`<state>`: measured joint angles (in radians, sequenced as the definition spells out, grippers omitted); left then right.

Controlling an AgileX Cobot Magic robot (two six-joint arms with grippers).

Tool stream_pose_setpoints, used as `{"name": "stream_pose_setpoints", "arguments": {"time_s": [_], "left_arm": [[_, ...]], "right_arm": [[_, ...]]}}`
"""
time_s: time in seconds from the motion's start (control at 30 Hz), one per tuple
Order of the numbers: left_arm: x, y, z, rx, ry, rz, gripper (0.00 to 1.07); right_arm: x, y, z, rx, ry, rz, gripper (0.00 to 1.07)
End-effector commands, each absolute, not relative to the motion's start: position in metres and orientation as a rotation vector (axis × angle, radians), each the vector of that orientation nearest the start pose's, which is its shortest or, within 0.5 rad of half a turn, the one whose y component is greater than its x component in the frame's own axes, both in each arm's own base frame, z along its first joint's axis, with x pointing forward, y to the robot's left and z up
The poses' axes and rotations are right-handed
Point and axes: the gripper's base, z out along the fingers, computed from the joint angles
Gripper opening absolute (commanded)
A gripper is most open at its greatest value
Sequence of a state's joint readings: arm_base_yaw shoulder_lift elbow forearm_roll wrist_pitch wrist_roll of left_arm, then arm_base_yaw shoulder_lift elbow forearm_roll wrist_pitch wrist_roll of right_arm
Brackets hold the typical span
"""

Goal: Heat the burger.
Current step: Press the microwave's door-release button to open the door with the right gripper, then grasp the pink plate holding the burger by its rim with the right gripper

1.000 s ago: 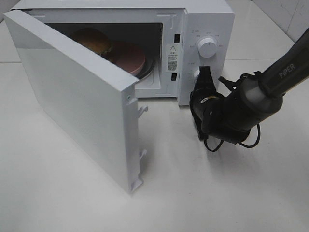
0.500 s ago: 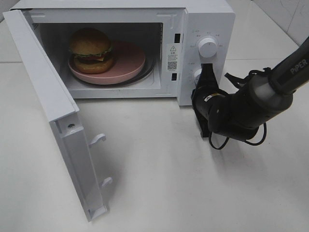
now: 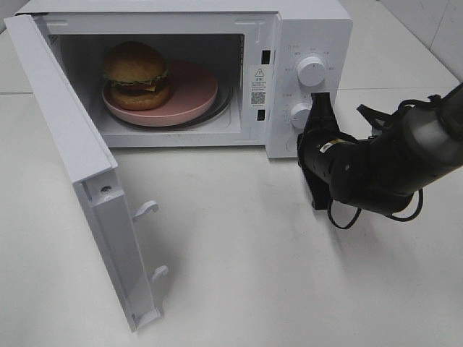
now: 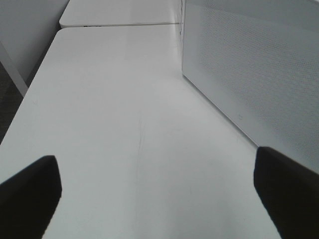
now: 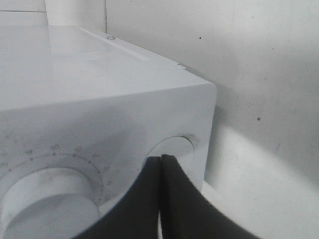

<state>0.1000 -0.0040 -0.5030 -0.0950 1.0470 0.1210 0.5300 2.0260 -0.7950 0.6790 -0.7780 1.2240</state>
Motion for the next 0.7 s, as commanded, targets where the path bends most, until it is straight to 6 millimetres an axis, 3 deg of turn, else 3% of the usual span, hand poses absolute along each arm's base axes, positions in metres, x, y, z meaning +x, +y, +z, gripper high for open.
{"name": "stream_pose_setpoints", "arguments": {"time_s": [0.03, 0.33, 0.7], "left_arm": [[-0.007, -0.009, 0.279, 0.019, 1.995, 0.025, 1.01], [-0.007, -0.009, 0.279, 0.019, 1.995, 0.025, 1.01], [-0.007, -0.009, 0.279, 0.019, 1.995, 0.025, 1.01]], "right_arm": [[0.318, 0.145, 0.108, 1.438, 1.655, 0.943, 0.0], [0.295, 0.142, 0.128, 1.33, 1.843, 0.913, 0.01], [0.273, 0.143, 0.168, 1.003, 2.131, 0.826, 0.03]]}}
